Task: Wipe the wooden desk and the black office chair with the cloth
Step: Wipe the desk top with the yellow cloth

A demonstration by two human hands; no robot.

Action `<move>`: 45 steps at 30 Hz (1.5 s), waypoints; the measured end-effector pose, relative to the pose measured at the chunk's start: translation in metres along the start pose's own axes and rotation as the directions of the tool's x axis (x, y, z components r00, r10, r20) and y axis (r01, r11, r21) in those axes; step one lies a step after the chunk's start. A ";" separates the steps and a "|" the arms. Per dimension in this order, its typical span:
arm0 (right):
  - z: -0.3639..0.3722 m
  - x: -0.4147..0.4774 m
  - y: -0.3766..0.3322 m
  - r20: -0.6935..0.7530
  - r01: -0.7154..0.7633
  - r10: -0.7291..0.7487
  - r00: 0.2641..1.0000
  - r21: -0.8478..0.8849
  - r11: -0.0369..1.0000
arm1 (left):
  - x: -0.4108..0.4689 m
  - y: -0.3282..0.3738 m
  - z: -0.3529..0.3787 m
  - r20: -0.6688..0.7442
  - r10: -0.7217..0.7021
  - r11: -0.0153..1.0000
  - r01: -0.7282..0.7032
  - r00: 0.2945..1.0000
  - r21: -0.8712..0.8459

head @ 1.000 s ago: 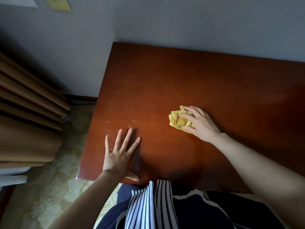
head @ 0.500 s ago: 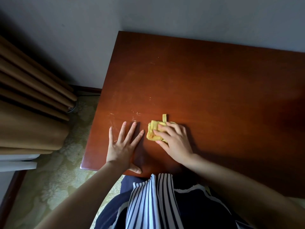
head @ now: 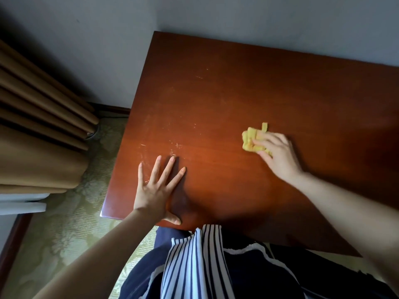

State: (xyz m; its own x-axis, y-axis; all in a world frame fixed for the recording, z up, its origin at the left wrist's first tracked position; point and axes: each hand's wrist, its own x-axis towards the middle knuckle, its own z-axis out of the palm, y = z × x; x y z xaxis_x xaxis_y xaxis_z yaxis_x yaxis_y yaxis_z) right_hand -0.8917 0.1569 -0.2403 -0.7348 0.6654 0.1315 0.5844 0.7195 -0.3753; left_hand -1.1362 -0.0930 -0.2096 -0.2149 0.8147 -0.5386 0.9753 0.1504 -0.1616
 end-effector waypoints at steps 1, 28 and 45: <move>-0.005 0.013 0.004 0.001 -0.060 0.060 0.998 0.004 0.998 | 0.000 0.000 0.000 -0.006 0.001 1.000 -0.001 1.000 0.003; 0.043 0.065 -0.104 0.225 -0.092 0.103 0.969 -0.056 0.994 | 0.005 0.000 -0.006 0.055 0.033 0.998 -0.030 0.998 -0.064; 0.086 -0.153 -0.245 -0.195 -0.549 0.529 0.826 -0.063 0.833 | 0.020 -0.031 -0.012 0.066 0.370 0.883 -0.373 0.927 0.286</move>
State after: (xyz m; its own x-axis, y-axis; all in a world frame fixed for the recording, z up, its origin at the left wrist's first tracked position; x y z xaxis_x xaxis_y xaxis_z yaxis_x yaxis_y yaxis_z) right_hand -0.9522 -0.1386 -0.2476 -0.2301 0.9691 0.0892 0.9121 0.2467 -0.3275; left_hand -1.1698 -0.0749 -0.2057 0.1589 0.7737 -0.6133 0.9265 -0.3315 -0.1782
